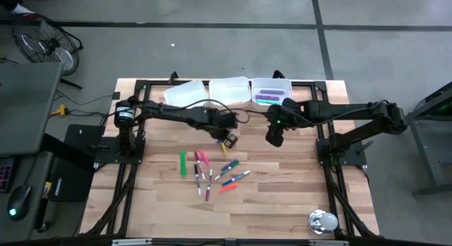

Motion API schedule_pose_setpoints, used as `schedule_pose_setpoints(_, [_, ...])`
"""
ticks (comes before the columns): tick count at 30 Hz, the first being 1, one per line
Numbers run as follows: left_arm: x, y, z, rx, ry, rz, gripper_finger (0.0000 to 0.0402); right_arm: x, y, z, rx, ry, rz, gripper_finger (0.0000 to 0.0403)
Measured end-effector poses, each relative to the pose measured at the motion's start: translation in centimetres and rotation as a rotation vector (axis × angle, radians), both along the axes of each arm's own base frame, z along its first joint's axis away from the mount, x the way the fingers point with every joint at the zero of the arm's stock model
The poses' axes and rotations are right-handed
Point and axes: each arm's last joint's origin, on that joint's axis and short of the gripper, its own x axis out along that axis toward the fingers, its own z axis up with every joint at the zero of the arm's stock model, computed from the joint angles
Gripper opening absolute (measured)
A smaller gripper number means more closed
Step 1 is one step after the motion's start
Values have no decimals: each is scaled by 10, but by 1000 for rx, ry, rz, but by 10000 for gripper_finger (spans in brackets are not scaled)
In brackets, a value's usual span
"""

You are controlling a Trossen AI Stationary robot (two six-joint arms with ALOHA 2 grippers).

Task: Pick & Place Markers
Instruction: Put the purple highlighter pen into the right white bin

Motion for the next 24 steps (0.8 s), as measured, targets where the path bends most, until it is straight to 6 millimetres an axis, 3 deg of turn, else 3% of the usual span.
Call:
schedule_pose_setpoints(6, [16, 4, 39, 137, -91, -76, 54, 2, 0, 11, -35, -106, 23, 181])
schedule_pose_setpoints(11, [18, 15, 71, 235, -90, -104, 54, -15, -3, 22, -82, -209, -10, 181])
schedule_pose_setpoints(18, [27, 21, 114, 326, -218, -194, 54, -57, 1, -7, -72, -487, -9, 181])
schedule_pose_setpoints(24, [39, 20, 150, 376, -455, -285, 54, -72, 4, -23, -45, -752, 41, 181])
